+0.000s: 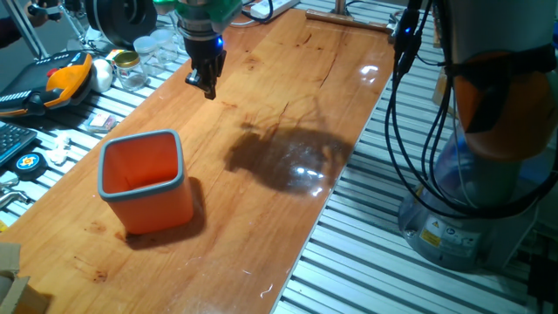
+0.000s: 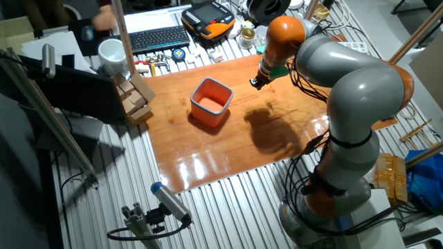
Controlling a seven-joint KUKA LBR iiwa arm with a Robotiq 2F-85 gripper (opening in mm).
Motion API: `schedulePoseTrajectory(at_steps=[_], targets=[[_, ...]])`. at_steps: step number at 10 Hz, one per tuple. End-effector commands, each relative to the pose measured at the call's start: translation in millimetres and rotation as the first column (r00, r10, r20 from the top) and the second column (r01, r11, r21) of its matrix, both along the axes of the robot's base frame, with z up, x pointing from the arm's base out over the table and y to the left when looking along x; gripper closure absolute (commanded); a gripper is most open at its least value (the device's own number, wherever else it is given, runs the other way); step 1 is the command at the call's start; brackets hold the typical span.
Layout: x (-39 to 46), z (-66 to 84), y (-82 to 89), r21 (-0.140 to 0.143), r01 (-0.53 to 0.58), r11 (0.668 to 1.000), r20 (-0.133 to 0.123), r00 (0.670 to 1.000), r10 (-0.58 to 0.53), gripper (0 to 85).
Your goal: Put the garbage in the trash can
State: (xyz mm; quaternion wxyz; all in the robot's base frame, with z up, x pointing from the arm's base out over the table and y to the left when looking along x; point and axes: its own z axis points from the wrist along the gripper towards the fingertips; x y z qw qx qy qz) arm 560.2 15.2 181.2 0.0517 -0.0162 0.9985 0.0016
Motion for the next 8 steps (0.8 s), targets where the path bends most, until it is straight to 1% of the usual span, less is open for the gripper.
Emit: schedulePoseTrajectory(at_steps=[1,3,6,8], targets=[[-0.1,0.3,0.1,0.005,0.0,1.0,-0.003,1.0,0.0,85.0],[0.2,0.8,1.0,0.007,0.004,1.0,-0.006,1.0,-0.004,85.0],[1.4,2.6,3.2,-0.005,0.014,1.0,-0.008,1.0,-0.014,85.0],[4.3,8.9,8.1,-0.012,0.021,1.0,-0.029,0.999,-0.022,85.0]])
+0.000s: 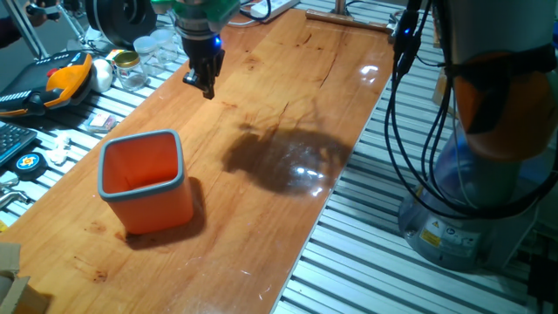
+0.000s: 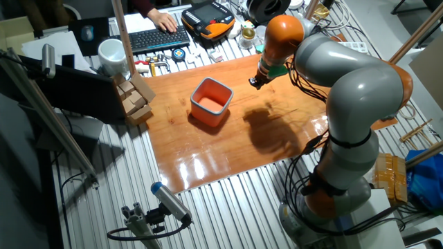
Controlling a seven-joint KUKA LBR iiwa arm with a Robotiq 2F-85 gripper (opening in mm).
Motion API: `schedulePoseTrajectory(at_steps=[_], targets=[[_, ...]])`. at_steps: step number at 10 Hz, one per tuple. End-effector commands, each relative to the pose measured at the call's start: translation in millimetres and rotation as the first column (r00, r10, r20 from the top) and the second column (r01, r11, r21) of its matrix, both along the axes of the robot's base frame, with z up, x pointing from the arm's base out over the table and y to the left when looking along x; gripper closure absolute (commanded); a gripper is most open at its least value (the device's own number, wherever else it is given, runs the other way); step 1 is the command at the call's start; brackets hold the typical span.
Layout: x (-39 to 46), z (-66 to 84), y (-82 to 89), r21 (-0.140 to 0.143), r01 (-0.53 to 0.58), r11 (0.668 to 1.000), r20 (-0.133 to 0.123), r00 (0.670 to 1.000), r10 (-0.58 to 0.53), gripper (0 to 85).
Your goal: Put the garbage in the trash can
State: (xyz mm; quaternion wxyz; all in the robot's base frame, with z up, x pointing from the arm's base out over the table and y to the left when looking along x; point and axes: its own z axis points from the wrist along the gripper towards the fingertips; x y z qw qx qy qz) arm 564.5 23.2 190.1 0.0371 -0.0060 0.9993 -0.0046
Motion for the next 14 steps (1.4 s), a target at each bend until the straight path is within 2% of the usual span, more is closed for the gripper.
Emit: schedulePoseTrajectory(at_steps=[1,2,7,9,11,14], targets=[[0.0,1.4,-0.6,0.0,0.002,1.0,0.0,1.0,-0.002,85.0],[0.1,2.0,-0.8,-0.005,0.002,1.0,0.001,1.0,-0.002,85.0],[0.7,2.5,-2.5,0.012,0.016,1.0,0.001,1.0,-0.016,85.0],[2.9,4.1,-4.0,0.034,0.017,0.999,-0.022,1.0,-0.017,85.0],[6.1,6.7,-7.4,0.031,0.008,0.999,-0.023,1.0,-0.007,85.0],[12.0,13.3,-15.7,0.033,-0.013,0.999,-0.046,0.999,0.015,85.0]])
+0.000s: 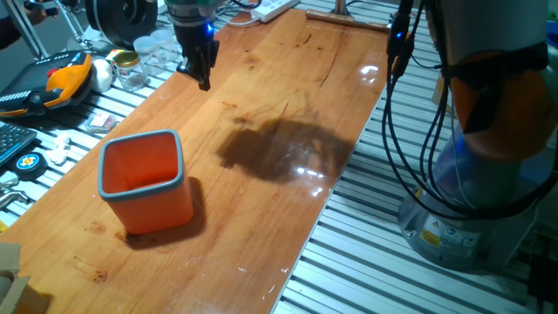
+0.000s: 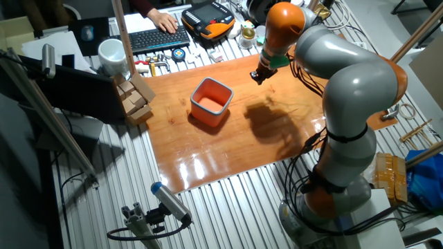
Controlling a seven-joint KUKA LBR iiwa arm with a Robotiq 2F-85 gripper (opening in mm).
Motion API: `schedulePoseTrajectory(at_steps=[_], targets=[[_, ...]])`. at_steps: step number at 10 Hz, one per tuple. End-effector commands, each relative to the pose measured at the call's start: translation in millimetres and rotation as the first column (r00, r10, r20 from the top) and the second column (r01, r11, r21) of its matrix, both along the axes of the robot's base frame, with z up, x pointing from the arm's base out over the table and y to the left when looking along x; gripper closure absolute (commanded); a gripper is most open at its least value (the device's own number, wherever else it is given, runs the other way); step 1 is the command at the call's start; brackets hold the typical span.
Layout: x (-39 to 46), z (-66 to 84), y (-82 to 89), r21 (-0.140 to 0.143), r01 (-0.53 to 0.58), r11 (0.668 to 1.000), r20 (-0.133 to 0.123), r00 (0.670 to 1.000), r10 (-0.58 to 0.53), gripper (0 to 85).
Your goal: Put the garbage in the trash can
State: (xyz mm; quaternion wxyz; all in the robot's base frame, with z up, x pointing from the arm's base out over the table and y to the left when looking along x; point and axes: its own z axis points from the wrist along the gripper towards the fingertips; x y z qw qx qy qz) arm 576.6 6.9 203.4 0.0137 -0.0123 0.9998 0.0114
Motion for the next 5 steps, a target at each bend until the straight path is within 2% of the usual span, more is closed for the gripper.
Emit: schedulePoseTrajectory(at_steps=[1,4,5], targets=[[0.3,0.2,-0.4,0.0,-0.002,1.0,0.001,1.0,0.002,85.0],[2.8,-4.4,0.4,0.001,-0.005,1.0,-0.001,1.0,0.005,85.0],[3.5,-3.2,0.1,-0.014,-0.009,1.0,0.007,1.0,0.009,85.0]])
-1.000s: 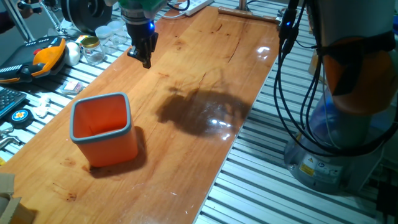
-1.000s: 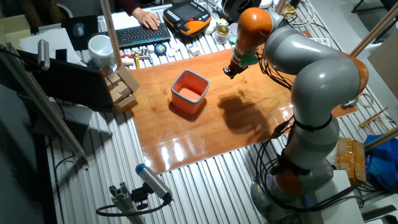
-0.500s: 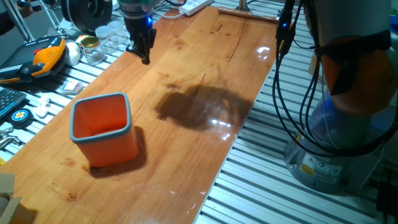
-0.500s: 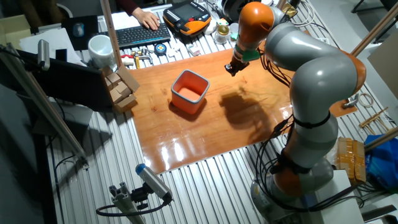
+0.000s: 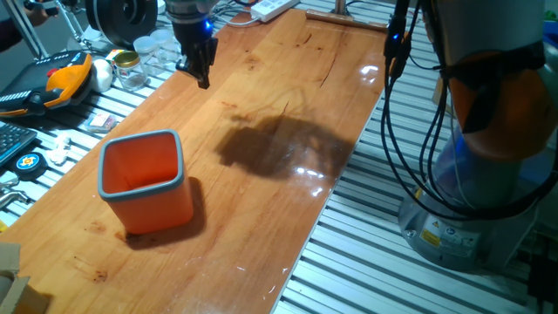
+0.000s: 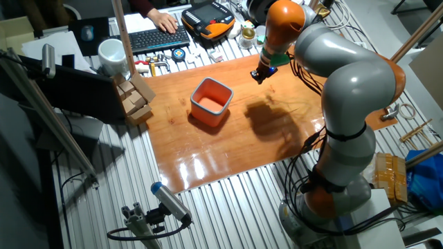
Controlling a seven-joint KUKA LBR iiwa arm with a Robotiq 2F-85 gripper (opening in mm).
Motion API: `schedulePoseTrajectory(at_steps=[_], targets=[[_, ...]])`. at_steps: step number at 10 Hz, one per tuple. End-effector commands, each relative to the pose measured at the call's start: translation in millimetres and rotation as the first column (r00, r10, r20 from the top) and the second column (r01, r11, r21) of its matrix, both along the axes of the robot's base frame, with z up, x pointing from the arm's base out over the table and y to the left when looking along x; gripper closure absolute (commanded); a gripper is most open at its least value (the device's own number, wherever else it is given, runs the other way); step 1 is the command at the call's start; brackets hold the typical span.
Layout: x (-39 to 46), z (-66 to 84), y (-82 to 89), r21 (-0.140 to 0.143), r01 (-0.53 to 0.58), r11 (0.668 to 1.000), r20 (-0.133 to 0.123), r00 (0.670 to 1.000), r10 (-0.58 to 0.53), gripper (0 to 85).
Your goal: Put the garbage in the trash can
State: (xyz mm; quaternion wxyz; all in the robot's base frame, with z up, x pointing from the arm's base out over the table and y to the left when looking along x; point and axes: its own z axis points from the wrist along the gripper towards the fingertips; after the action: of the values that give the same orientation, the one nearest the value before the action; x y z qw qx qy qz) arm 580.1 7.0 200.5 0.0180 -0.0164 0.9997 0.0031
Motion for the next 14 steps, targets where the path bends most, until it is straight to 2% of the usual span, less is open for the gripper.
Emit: schedulePoseTrajectory(at_steps=[1,2,4,5,9,12,14], targets=[[0.2,0.5,-0.8,-0.025,0.003,1.0,0.009,1.0,-0.003,85.0],[2.7,1.4,-3.6,-0.031,0.006,1.0,0.005,1.0,-0.006,85.0],[5.8,4.2,-7.8,-0.013,0.002,1.0,-0.014,1.0,-0.002,85.0],[5.8,5.4,-7.1,-0.017,-0.001,1.0,-0.015,1.0,0.001,85.0],[7.0,3.9,-3.2,-0.011,-0.006,1.0,-0.003,1.0,0.006,85.0],[6.0,6.0,-3.4,0.005,-0.02,1.0,-0.012,1.0,0.02,85.0],[6.2,6.1,-3.6,0.0,-0.024,1.0,-0.008,1.0,0.024,85.0]])
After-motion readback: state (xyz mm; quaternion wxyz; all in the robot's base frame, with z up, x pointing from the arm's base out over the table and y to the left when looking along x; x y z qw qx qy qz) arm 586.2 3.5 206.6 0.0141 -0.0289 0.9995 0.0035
